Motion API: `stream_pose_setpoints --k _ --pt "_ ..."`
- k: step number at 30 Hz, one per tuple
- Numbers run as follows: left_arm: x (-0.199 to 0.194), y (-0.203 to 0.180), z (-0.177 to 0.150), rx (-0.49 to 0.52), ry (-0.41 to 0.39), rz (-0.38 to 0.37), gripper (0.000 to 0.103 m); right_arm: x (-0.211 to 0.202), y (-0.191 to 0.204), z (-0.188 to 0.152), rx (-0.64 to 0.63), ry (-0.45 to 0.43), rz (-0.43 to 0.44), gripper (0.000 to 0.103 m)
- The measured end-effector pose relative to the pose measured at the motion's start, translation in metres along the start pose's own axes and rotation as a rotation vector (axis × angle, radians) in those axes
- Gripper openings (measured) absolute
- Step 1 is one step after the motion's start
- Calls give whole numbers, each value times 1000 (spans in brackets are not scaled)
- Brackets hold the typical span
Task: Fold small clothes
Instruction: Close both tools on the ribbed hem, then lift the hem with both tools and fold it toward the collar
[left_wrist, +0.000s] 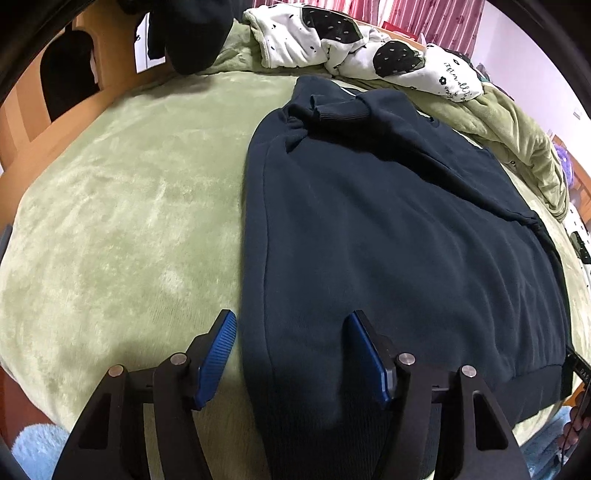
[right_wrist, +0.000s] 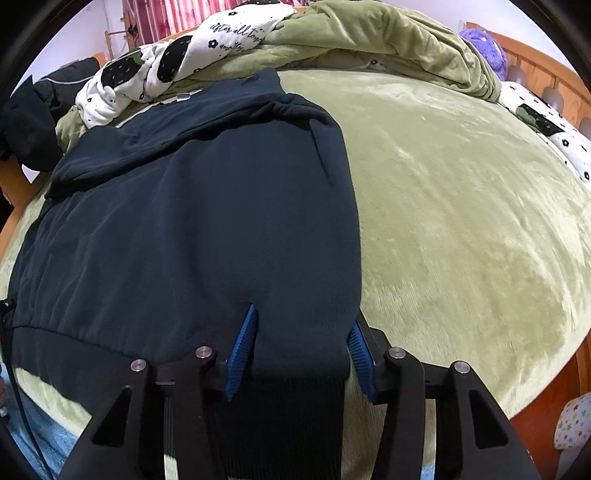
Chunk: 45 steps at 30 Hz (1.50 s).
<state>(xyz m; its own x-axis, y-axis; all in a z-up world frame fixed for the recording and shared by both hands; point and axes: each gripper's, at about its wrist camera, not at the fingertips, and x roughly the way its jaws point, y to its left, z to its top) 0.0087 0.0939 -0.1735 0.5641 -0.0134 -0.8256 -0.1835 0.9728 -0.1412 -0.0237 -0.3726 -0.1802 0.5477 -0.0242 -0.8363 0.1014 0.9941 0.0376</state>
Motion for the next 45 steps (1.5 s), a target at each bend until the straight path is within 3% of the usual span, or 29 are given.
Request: stream_pose_setpoints --k 7,11,13,15,17,21,30,45 --pt "4 1 2 3 -22 -5 55 11 0 16 18 32 11 52" --pt "2 0 2 18 -24 -29 37 13 5 17 11 24 -13 52" --pt "0 -1 2 30 -25 -28 30 11 7 16 -2 15 -23 46" --pt "-2 1 2 28 -28 -30 14 8 9 14 -9 3 -18 23" --pt "-6 5 2 11 -34 -52 9 3 11 13 -15 -14 -18 12" --pt "-15 9 1 -14 -48 -70 8 -9 7 11 9 -38 -10 6" --pt "-51 9 -5 12 -105 -58 7 -51 6 2 2 -111 21 5" --pt "-112 10 -36 27 -162 -67 7 -112 -11 -45 19 -185 71 5"
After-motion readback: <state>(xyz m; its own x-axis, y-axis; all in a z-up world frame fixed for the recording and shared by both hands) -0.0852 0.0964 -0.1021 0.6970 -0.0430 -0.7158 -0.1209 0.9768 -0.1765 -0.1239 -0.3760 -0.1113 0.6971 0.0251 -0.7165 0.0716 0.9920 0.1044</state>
